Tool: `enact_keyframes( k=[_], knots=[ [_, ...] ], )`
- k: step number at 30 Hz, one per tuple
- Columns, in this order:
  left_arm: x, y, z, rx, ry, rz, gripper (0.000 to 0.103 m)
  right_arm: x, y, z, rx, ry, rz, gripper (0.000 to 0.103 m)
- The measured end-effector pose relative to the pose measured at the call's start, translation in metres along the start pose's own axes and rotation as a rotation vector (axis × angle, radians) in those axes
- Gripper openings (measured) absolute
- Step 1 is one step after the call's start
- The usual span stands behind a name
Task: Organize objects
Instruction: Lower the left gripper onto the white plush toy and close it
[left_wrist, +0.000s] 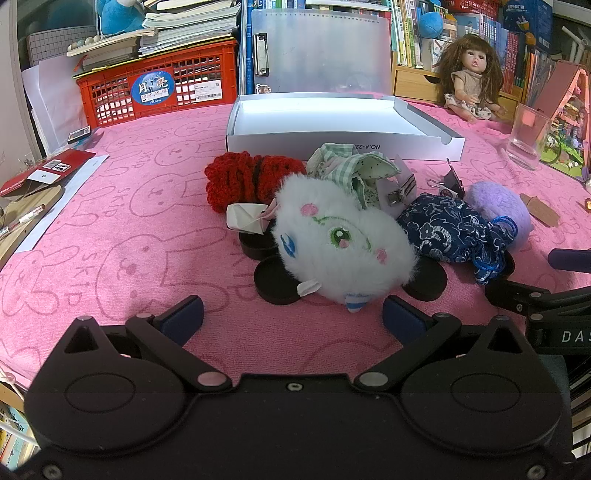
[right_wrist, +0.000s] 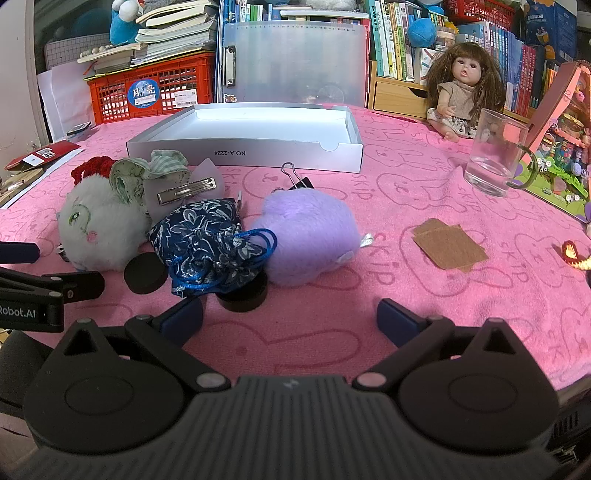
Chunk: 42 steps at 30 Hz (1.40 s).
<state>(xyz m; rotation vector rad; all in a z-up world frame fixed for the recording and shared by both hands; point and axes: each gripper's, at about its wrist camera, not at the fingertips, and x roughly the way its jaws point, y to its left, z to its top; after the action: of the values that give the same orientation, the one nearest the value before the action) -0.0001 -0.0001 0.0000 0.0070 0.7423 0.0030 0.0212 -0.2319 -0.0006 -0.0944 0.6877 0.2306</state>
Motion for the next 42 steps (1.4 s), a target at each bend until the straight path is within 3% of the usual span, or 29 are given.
enact_keyframes(
  k=[35, 42],
  knots=[
    [-0.002, 0.003, 0.002, 0.002, 0.015, -0.005, 0.103, 0.0, 0.0, 0.003, 0.013, 0.021, 0.003, 0.103],
    [-0.022, 0.002, 0.011, 0.041, -0.094, -0.05, 0.099, -0.014, -0.005, 0.011, 0.013, -0.046, 0.024, 0.103]
  ],
)
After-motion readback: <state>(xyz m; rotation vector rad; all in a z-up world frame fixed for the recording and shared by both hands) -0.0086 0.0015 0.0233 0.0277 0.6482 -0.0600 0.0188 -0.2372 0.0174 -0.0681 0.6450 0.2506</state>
